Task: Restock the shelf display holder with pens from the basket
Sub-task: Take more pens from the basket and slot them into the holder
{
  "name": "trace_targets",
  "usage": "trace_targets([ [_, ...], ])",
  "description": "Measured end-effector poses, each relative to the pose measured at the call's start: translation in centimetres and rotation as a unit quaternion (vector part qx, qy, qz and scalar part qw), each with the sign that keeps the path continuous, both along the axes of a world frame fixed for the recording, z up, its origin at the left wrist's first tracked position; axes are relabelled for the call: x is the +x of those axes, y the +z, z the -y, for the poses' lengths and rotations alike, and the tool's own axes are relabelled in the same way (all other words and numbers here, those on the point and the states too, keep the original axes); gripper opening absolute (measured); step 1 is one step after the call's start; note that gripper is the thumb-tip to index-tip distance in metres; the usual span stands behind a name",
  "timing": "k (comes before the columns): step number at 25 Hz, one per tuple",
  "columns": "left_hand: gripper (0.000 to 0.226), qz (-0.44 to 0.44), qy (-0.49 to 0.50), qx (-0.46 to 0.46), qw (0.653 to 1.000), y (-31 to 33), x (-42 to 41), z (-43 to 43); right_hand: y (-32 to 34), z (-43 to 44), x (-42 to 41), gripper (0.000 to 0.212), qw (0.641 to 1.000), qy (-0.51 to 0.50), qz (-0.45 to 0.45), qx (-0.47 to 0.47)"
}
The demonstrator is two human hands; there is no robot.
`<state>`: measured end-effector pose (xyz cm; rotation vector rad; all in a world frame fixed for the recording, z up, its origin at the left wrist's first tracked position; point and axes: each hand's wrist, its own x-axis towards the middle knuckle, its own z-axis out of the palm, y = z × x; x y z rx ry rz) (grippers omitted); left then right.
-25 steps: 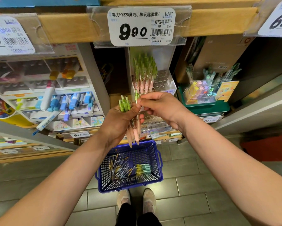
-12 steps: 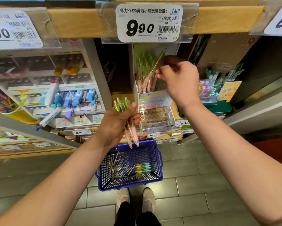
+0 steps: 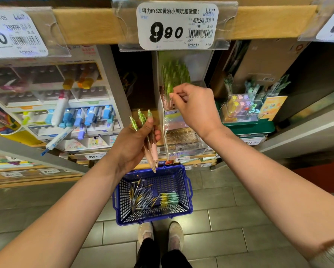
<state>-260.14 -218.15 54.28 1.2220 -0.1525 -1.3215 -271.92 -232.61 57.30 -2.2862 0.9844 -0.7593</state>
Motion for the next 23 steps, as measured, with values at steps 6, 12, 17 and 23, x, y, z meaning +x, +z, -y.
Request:
trace_targets([
  [6,0.029,-0.027,0.012,-0.024,0.999,-0.2,-0.3,0.4,-0.6,-0.3,-0.2,0.02,0.994,-0.02,-0.057,0.091],
  [12,0.031,0.031,-0.01,-0.035,0.999,0.0,-1.5,1.0,-1.6,-1.5,-1.4,0.021,0.884,0.04,-0.001,0.466],
  [17,0.03,0.115,-0.039,0.016,0.992,0.2,-1.9,0.7,-0.9,-1.0,-2.8,0.008,0.859,-0.009,0.126,0.497],
  [23,0.038,0.082,-0.021,0.04,0.996,-0.4,-2.0,0.5,1.6,1.7,-3.5,0.009,0.967,-0.129,0.154,0.16],
])
